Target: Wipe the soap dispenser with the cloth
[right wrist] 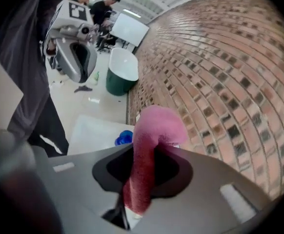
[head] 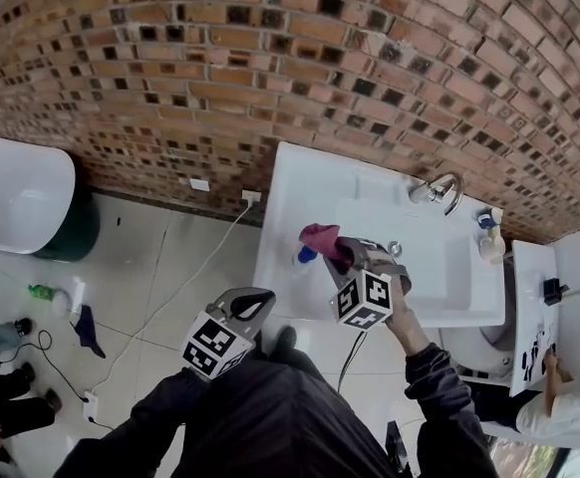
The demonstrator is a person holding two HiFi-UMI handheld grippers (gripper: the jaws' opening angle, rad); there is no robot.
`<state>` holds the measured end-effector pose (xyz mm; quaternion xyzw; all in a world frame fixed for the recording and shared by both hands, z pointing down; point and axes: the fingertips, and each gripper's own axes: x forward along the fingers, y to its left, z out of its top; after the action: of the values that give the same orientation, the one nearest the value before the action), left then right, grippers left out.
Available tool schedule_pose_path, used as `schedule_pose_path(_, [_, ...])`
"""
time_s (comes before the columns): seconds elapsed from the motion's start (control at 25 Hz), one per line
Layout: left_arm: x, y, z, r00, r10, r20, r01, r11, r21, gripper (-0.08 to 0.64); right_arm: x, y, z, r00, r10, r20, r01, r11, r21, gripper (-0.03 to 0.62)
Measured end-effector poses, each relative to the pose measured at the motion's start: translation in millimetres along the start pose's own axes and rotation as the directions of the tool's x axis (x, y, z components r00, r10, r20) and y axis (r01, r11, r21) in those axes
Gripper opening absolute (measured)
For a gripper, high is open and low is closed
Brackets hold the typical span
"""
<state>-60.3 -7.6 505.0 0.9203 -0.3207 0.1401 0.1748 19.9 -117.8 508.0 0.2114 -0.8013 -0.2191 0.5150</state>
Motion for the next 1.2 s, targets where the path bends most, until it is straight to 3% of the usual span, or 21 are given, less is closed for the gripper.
schedule_pose_path(0.12, [7, 9, 9, 1.000, 0.000, 0.007, -0.001, 1.000, 0.030, 0.000, 16, 1, 1, 0.998, -0.001, -0.064, -0.013, 0.976, -0.216, 0.081])
schedule_pose_path(0.24, [11, 14, 15, 1.000, 0.005, 0.008, -0.005, 0.999, 0.050, 0.000, 24, 11, -1, 0.995, 0.015, -0.095, -0.044, 0.946, -0.320, 0.081])
schedule_pose_path(0.36, [13, 16, 16, 1.000, 0.005, 0.009, -0.005, 0.999, 0.041, 0.000, 21, 26, 3, 0.996, 0.033, -0.082, -0.059, 0.940, -0.336, 0.081])
schedule_pose_path(0.56, [16, 17, 10, 1.000, 0.001, -0.006, -0.001, 1.000, 0.028, 0.000, 16, 50, 7, 0.995, 0.086, -0.048, -0.096, 0.954, -0.284, 0.081])
schedule_pose_path(0.68, [22, 20, 14, 1.000, 0.001, -0.015, 0.000, 0.999, 0.046, 0.000, 15, 48, 11, 0.997, 0.074, 0.001, -0.072, 0.976, -0.205, 0.081])
schedule_pose_path(0.76, [28, 25, 19, 1.000, 0.006, -0.024, -0.005, 0.997, 0.071, 0.000, 4, 35, 15, 0.997, 0.042, 0.061, -0.037, 0.996, -0.081, 0.081])
schedule_pose_path(0.84, [36, 30, 26, 0.999, 0.006, -0.039, -0.002, 0.995, 0.102, 0.000, -9, 23, 10, 0.995, 0.012, 0.099, -0.020, 0.996, 0.083, 0.081])
schedule_pose_path(1.0, [60, 34, 47, 0.998, -0.026, -0.065, 0.038, 0.981, 0.190, 0.000, -17, 41, -21, 0.993, 0.043, 0.114, -0.081, 0.929, 0.361, 0.083])
schedule_pose_path(1.12, [88, 33, 62, 0.994, -0.063, -0.088, 0.085, 0.958, 0.275, 0.000, -6, 73, -36, 0.989, 0.097, 0.113, -0.138, 0.887, 0.441, 0.082])
schedule_pose_path(1.2, [107, 31, 65, 0.988, -0.092, -0.127, 0.128, 0.940, 0.315, 0.000, 3, 87, -36, 0.987, 0.111, 0.113, -0.150, 0.882, 0.446, 0.083])
